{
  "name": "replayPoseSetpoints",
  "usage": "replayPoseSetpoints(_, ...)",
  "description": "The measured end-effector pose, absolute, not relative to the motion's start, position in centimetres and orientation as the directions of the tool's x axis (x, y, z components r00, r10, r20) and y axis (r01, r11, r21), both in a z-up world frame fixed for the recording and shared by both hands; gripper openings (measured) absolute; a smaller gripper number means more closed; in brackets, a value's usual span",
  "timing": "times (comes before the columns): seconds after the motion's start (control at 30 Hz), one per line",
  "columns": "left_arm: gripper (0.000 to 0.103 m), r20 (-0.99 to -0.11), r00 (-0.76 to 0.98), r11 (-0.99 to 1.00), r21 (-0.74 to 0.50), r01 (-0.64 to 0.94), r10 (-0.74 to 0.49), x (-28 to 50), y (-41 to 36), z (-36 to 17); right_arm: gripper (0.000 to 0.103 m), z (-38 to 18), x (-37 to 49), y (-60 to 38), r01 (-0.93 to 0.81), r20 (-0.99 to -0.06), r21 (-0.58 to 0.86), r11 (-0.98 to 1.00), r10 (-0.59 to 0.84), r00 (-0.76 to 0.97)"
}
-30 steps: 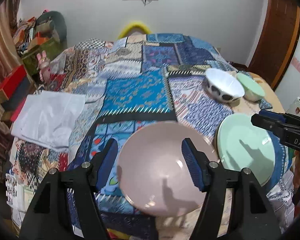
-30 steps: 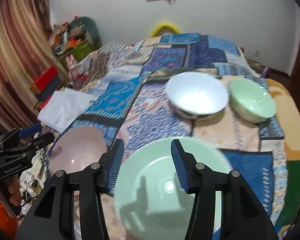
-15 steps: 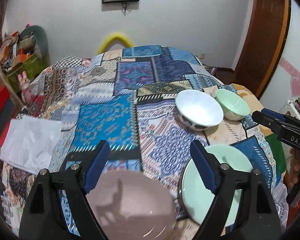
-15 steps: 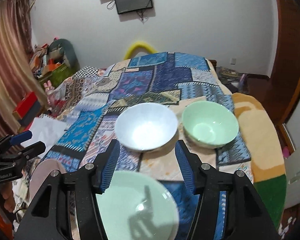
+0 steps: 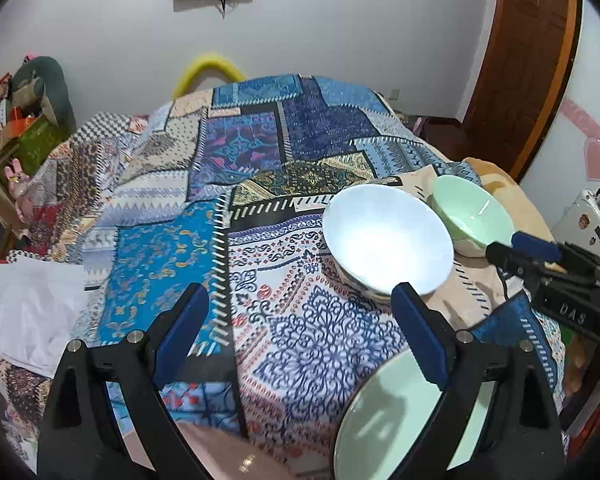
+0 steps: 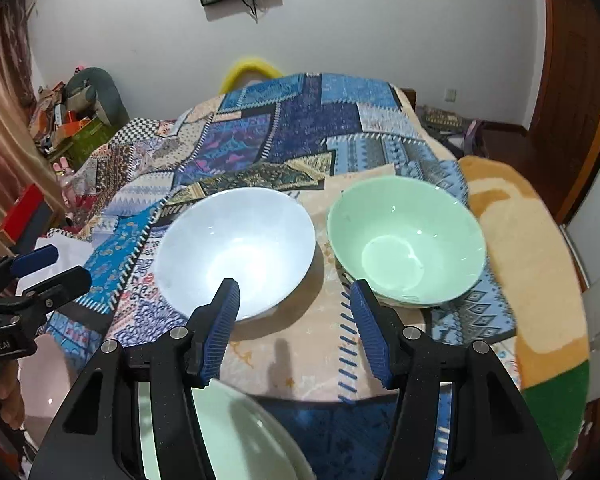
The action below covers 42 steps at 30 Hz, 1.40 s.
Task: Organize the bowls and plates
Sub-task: 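Reach both grippers to the black-spotted white bowl rim and close them, then lift the black-spotted white bowl with both grippers and carry it over the pink bowl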
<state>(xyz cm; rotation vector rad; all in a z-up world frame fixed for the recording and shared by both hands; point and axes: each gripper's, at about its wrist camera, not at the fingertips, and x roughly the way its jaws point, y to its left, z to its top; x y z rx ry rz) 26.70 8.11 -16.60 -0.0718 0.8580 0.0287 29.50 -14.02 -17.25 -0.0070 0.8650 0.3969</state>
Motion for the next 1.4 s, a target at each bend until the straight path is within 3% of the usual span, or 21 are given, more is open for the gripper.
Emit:
replayPoseSetpoints(0.13,0.093,-0.783,0.622,0.996,-0.079,-0.046,-0.033,28.9,8.0,-18.2,0.052,-18.5,30.9,-13.6,-0.342,-0.756,0.179,0.922,0.352,0.552)
replayPoseSetpoints(0.23,0.093,-0.796,0.603,0.995,-0.096,-0.031,-0.058,30.2,7.8,-19.3,0.039,-19.4,31.8,-13.4,-0.342,-0.769,0.22,0.914,0.378,0.515)
replayPoseSetpoints(0.43,0.087,-0.799,0.6,0.996,-0.081,-0.043,-0.039,32.4,7.6,-20.7,0.027,-21.1,33.3,-13.2,-0.334,-0.793,0.273,0.902,0.407,0.453)
replayPoseSetpoints(0.63,0.069,-0.824,0.566,0.997,-0.065,-0.034,-0.035,34.4,7.3,-22.1,0.025,-21.9,33.4,-12.9,-0.349,-0.805,0.268,0.898,0.408,0.431)
replayPoseSetpoints(0.87,0.04,-0.86,0.504,0.995,-0.1,-0.015,-0.078,36.2,6.9,-24.1,0.022,-22.5,34.2,-12.6,-0.35,-0.808,0.307,0.885,0.437,0.396)
replayPoseSetpoints(1.0,0.017,-0.862,0.486,0.988,-0.153,0.018,-0.142,36.7,6.4,-24.7,0.021,-22.4,34.1,-12.8,-0.354,-0.804,0.317,0.88,0.448,0.392)
replayPoseSetpoints(1.17,0.016,-0.866,0.489,0.994,-0.109,0.013,-0.102,36.5,5.6,-24.8,0.021,-21.8,33.5,-12.7,-0.368,-0.803,0.295,0.882,0.437,0.405)
replayPoseSetpoints(1.4,0.016,-0.869,0.477,0.988,-0.152,-0.012,-0.128,35.5,5.9,-24.3,0.021,-21.1,33.0,-12.9,-0.369,-0.791,0.308,0.877,0.451,0.412)
